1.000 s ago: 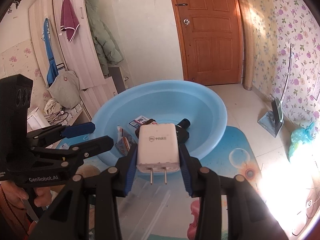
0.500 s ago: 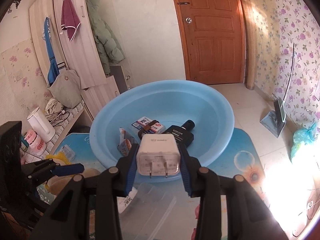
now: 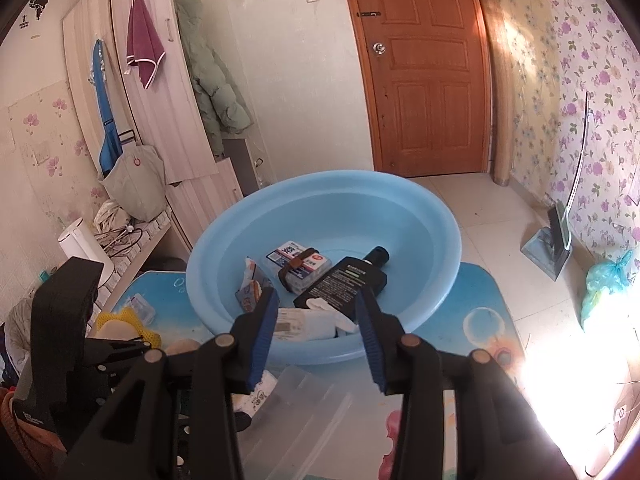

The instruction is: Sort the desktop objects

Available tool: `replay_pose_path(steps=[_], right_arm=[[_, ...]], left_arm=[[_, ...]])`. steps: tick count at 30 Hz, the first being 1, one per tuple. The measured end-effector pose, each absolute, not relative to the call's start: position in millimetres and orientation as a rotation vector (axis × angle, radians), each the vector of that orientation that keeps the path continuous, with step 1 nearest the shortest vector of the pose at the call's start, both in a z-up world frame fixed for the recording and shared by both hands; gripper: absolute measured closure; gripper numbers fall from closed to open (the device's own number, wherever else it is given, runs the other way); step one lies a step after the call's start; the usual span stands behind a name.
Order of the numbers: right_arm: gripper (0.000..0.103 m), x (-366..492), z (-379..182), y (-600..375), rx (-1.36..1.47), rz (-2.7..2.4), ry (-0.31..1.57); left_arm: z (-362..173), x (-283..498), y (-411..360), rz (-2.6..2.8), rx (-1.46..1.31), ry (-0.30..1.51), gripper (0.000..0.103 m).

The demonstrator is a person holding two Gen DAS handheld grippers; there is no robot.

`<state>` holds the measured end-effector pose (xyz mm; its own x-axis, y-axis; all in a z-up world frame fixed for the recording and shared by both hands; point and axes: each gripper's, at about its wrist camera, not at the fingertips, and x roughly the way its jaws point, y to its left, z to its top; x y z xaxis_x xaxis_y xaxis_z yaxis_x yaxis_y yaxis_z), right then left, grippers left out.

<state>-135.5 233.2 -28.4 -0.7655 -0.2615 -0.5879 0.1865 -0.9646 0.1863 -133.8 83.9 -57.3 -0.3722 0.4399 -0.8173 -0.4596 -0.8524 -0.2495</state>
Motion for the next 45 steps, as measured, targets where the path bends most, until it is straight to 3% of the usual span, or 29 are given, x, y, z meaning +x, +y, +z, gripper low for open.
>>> replay_pose_path(steps=[11, 19, 30, 32, 45], right_arm=[[0.063, -123.3, -30.1, 240.1, 0.941, -2.751, -0.202], [0.063, -124.7, -32.1, 244.8, 0.962, -2.763, -0.219], [0.063, -130.4, -40.0, 249.6, 0.982, -2.766, -0.217], [0.063, -128.7, -41.1, 250.3, 0.976, -2.772, -0.208], [0.062, -112.8, -52.5, 245.2, 1.026, -2.779, -0.210]], left_arm=[[-16.5, -102.5, 48.9, 2.331, -1.203, -0.044, 0.044], [22.3, -123.5, 45.5, 2.424, -1.095, -0.037, 0.043], [17.4, -179.9, 95.2, 2.383, -1.090, 0.081, 0.040], [16.2, -182.6, 99.4, 2.393, -1.098, 0.119, 0.035], [1.2, -119.8, 53.9, 2.450, -1.117, 0.016, 0.032]])
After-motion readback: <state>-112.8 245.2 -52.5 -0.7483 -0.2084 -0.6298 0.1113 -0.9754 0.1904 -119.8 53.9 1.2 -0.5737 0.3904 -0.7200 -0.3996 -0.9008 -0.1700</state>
